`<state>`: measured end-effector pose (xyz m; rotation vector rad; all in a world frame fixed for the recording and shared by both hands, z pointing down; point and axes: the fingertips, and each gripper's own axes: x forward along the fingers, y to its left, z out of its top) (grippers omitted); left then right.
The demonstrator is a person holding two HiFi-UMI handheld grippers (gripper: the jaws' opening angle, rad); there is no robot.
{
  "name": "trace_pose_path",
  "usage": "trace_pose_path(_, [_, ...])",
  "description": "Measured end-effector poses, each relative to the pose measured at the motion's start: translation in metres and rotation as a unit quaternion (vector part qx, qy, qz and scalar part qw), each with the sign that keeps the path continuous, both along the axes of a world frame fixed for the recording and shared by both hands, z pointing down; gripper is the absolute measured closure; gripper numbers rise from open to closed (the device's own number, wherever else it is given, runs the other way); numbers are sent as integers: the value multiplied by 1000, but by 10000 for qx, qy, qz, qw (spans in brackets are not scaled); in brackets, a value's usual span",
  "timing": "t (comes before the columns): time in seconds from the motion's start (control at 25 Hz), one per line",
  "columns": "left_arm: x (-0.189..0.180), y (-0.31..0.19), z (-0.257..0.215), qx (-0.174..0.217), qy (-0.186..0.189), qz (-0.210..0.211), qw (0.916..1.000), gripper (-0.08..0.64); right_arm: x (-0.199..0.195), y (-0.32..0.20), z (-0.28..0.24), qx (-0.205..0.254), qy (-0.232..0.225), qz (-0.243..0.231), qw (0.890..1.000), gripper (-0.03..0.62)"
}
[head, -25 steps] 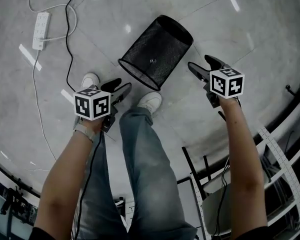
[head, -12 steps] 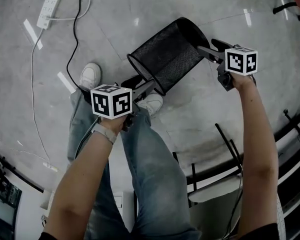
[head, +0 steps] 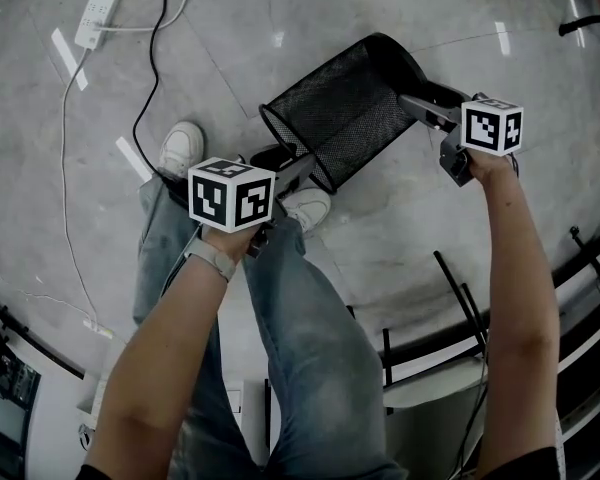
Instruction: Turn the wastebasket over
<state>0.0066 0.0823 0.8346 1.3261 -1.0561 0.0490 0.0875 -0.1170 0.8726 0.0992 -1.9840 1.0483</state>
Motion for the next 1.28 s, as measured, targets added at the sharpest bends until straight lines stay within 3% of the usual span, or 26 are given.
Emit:
trace_pose_path(0.24, [9, 11, -2, -138, 29, 451, 9989, 408, 18, 12, -13, -163, -73, 384, 9991, 227])
trace_pose_path(0.48, [9, 15, -5, -130, -162, 940, 9954, 408, 25, 14, -57, 151, -328, 619, 9974, 227])
trace_pose_path(0.68, [12, -16, -5, 62, -124, 1243, 9921, 408, 27, -15, -99, 771, -359, 884, 9924, 227])
trace_pose_path(0.88, [21, -28, 11, 89, 25, 1871, 9823, 405, 26, -30, -116, 1326, -171, 922, 9867, 249])
trace_pose_path(1.04, [17, -26, 18, 170, 202, 2146, 9763, 402, 17, -26, -123, 1795, 1, 754, 9809, 271])
trace_pose_path(1.28, [-2, -2, 35, -128, 149, 2731, 9618, 376, -2, 9, -135, 2677, 453, 181, 9623, 327])
